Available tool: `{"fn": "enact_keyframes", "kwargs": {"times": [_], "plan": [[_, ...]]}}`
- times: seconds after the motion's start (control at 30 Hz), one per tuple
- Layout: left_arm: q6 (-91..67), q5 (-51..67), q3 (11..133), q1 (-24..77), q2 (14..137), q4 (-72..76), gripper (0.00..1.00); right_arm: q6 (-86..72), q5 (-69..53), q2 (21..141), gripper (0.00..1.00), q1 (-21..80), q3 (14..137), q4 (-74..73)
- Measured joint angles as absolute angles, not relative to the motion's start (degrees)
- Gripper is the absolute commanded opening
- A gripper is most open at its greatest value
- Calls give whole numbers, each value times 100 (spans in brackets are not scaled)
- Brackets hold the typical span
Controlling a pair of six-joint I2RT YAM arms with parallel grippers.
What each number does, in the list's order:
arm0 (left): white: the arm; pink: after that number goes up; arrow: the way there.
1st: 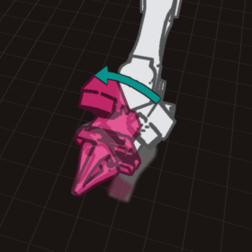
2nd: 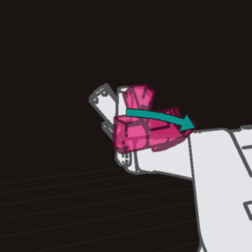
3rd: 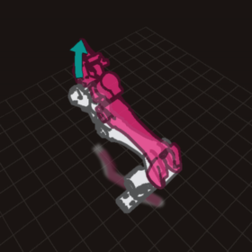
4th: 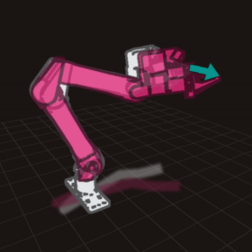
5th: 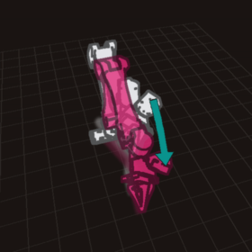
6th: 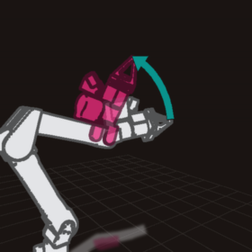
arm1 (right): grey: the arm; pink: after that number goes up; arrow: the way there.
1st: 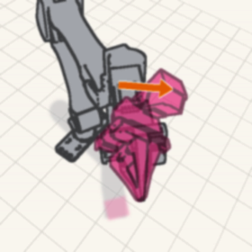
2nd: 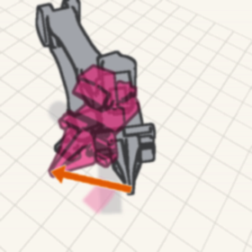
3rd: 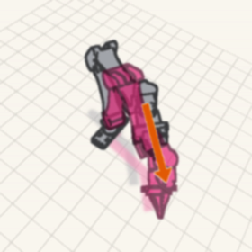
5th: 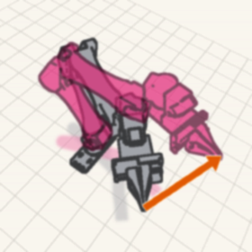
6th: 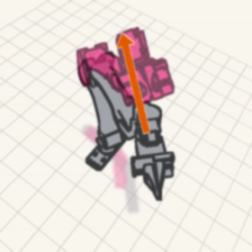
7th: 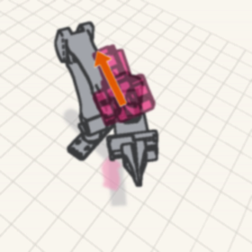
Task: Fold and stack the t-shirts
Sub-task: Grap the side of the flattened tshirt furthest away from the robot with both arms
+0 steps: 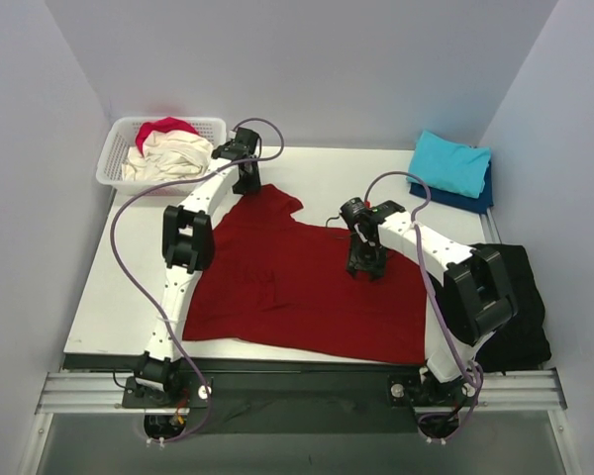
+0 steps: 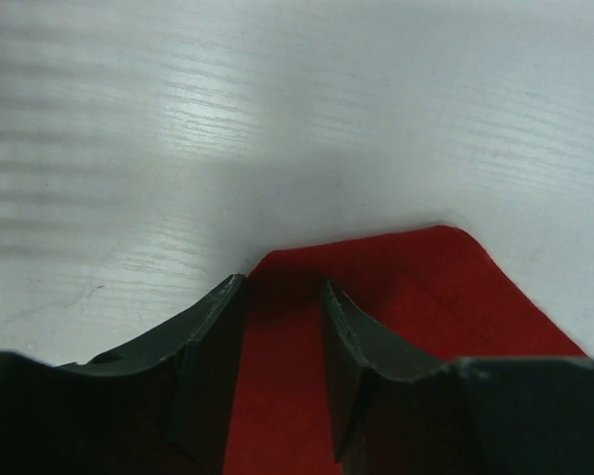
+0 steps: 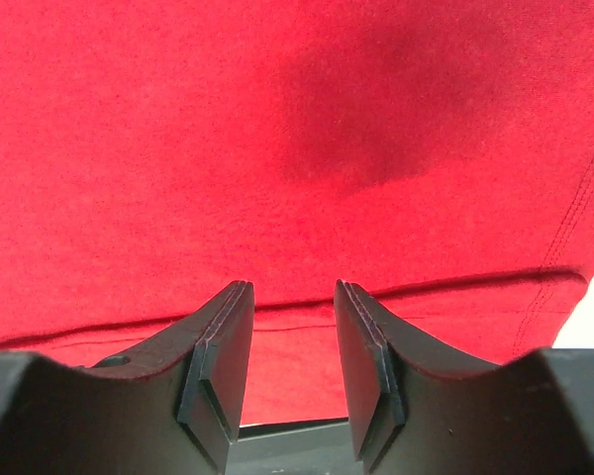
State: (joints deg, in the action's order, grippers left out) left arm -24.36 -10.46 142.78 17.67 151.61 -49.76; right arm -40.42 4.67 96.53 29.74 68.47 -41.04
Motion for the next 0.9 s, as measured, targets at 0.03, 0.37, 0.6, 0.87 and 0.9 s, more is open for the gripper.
{"fn": "enact_keyframes", "kwargs": {"times": [0.03,0.37,0.6,0.87,0.9], "plan": [[-2440,-1031,14278,1761,15161,-4982,43,-4042,464,9668,38,2963,6851,-4106],[-2443,-829,14287,1643,15163,-5074,0,-4049,449,9745,38,2891,6860,-4108],[-2443,-696,14287,1538,15150,-5085,0,-4045,458,9743,38,2637,6860,-4115],[-2368,-720,14035,1280,14905,-5201,0,-3835,556,9734,38,1817,7129,-4268],[-2362,-729,14014,1251,14853,-5218,0,-3782,593,9734,38,1723,7231,-4289]]}}
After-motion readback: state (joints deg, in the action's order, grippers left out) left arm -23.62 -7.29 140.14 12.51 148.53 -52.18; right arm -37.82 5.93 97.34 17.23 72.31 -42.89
